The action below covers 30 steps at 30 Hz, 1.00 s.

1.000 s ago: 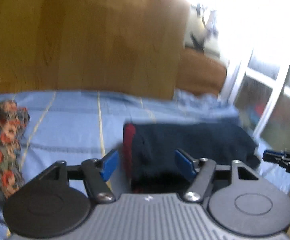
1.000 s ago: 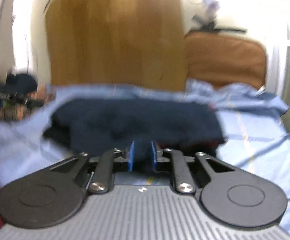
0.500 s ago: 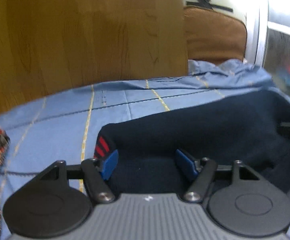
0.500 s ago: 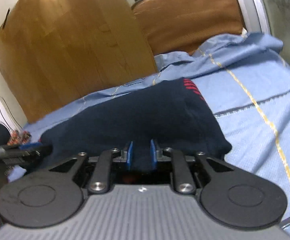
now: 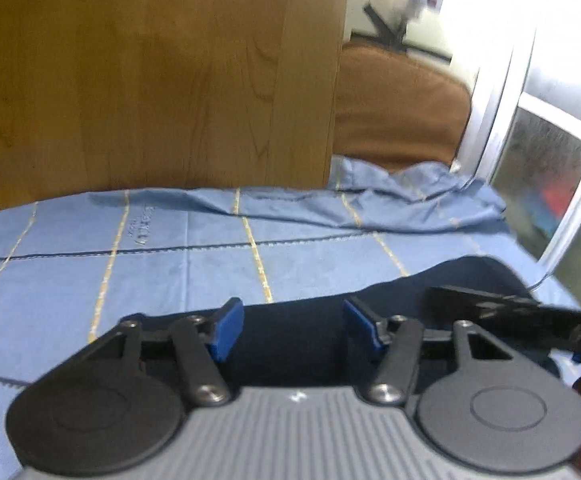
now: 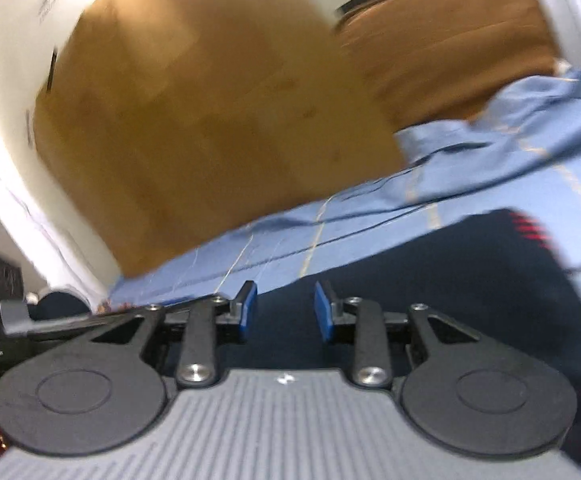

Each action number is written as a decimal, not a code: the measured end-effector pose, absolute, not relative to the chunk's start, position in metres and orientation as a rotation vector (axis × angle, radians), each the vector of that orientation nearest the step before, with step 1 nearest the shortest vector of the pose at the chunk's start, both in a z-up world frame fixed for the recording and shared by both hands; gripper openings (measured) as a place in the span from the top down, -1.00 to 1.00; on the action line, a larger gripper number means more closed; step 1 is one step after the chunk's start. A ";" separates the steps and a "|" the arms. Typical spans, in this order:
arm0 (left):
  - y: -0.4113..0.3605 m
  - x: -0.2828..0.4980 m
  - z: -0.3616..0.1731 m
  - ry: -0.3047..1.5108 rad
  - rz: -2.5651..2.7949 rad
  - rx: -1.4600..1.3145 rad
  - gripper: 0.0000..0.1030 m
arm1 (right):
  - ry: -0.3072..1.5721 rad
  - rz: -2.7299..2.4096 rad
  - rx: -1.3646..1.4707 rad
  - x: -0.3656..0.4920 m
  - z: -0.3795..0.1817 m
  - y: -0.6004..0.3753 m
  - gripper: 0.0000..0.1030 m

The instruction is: Fold small clothes

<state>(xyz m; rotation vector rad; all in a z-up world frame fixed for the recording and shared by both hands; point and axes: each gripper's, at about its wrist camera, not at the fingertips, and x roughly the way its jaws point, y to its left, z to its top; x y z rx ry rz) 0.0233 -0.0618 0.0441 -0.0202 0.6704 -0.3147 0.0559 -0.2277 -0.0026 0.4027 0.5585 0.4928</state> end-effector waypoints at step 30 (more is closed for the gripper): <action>-0.084 0.040 0.015 0.677 -0.225 0.111 -0.30 | 0.539 0.205 0.718 0.013 -0.049 -0.375 -0.60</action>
